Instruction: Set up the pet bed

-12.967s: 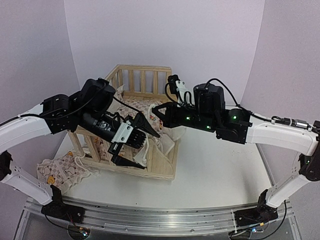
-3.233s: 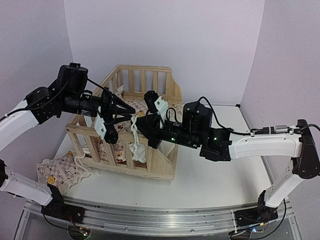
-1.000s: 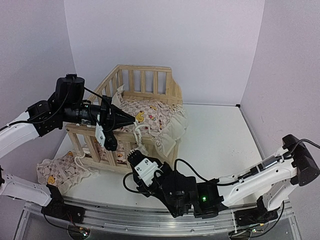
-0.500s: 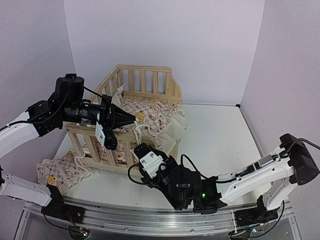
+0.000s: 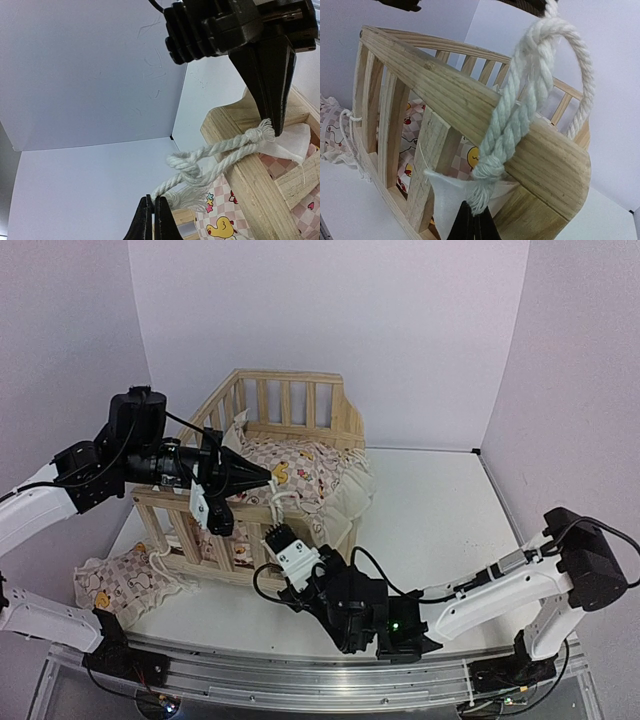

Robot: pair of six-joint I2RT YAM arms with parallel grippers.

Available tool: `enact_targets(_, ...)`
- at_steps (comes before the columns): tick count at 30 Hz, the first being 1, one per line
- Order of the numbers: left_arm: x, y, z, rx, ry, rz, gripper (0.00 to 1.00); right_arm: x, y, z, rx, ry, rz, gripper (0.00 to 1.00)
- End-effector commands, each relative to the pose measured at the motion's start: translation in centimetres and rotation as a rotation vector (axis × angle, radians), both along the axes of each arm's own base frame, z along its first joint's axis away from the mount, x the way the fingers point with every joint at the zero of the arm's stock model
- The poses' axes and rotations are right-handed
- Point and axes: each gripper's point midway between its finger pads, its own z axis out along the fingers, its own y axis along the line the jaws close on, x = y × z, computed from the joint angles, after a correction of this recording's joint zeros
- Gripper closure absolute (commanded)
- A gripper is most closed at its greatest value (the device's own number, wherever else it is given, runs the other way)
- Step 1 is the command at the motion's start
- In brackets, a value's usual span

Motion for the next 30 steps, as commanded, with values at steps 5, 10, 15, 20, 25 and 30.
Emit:
enact_targets(5,1.3,1.2,1.3,-0.014,0.044,0.135,1.00,-2.6,-5.3,-4.3,0.020,0.431,0.106,1.00)
enact_targets(10,3.4,2.3,0.4,0.034,0.052,0.273,1.00,-6.2,-7.1,-8.4,0.011,0.708,0.208,1.00)
enact_targets(15,6.8,4.3,0.6,0.046,0.019,0.427,1.00,-8.0,-8.2,-11.0,-0.012,0.843,0.236,1.00)
enact_targets(20,7.9,5.6,1.9,0.022,0.029,0.507,1.00,-9.3,-8.3,-11.9,-0.072,0.904,0.277,1.00)
enact_targets(25,7.2,7.4,-0.4,0.085,0.060,0.557,1.00,-9.7,-9.6,-13.2,-0.080,0.944,0.259,1.00)
enact_targets(30,7.1,8.0,-0.5,0.085,0.096,0.594,1.00,-9.8,-11.2,-14.7,-0.086,0.971,0.229,1.00)
